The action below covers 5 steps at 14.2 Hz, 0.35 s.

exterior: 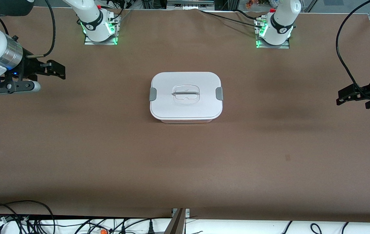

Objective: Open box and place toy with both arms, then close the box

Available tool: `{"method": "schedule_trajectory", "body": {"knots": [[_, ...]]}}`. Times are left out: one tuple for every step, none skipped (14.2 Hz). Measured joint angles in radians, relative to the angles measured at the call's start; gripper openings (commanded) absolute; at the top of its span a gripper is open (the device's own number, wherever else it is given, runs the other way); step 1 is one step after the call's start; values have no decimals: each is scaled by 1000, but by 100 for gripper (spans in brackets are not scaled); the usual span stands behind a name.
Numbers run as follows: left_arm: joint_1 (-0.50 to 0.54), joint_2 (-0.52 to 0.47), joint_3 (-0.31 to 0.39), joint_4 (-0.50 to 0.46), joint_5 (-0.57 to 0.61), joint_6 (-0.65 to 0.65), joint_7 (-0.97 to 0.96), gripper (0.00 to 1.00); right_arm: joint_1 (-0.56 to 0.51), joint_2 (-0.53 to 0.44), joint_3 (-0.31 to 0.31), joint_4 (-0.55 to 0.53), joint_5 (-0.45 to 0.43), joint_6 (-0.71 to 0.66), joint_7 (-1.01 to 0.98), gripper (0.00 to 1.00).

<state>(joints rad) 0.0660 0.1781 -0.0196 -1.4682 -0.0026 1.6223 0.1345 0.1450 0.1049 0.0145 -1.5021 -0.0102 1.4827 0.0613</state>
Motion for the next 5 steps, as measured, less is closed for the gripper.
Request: {"method": "schedule_trajectory", "body": {"knots": [[0,2,0,-3,0,-5,-5,100,2,0,0,1,-3,25,1,100],[0,4,0,-5,0,-7,-7,100,3,0,0,2,-4,44,3,100],[0,6,0,-5,0,-7,-8,100,3,0,0,3,-4,57,7,100],[0,6,0,-5,0,-7,-9,100,3,0,0,4,-4,64,12,100],[0,6,-1,-5,0,-7,-9,100,3,-1,0,6,-4,64,16,100]]}}
